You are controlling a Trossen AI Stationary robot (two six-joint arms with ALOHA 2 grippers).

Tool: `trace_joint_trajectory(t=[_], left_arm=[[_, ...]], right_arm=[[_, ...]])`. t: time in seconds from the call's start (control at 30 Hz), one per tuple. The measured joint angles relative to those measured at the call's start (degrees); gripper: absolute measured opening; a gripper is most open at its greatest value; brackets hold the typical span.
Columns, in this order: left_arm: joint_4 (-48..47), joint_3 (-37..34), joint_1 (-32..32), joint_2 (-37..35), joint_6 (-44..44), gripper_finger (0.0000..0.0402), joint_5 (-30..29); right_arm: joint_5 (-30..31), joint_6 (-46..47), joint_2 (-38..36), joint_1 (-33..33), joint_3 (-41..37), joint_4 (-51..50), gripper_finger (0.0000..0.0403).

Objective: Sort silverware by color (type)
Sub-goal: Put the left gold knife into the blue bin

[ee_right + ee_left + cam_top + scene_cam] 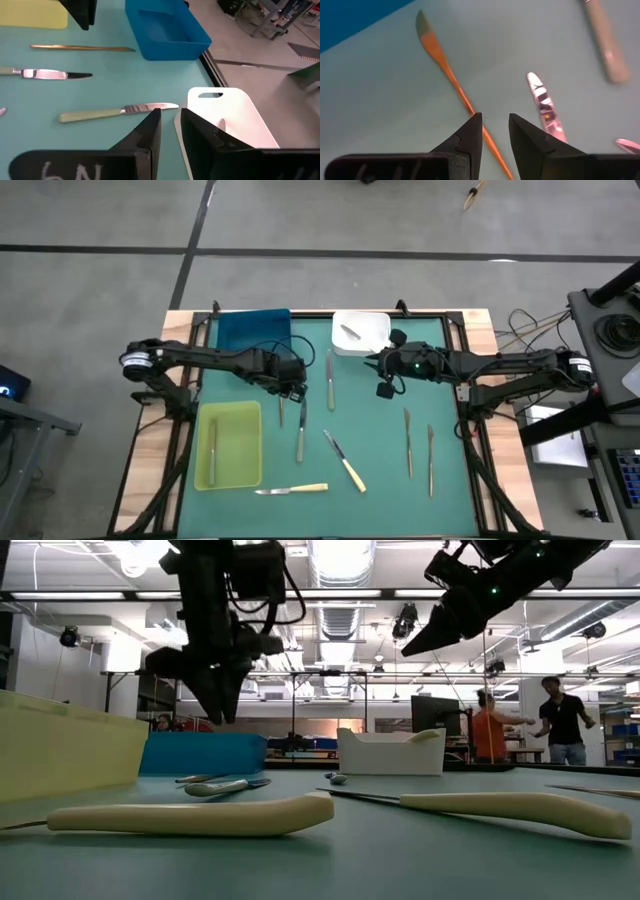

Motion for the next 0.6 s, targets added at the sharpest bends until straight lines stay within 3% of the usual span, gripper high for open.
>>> trace_joint_trajectory(t=[0.23, 0.6], left_arm=[[-0.8, 0.0, 0.0, 2.7, 1.9, 0.0090, 0.0], [-0.7, 0.0, 0.0, 3.5, 2.1, 0.0192, -2.4]], right_arm=[[0.4, -0.9, -0.1, 0.0, -1.0, -0.1, 0.0066], [0.5, -1.5, -0.1, -0.1, -1.1, 0.0, 0.0066]])
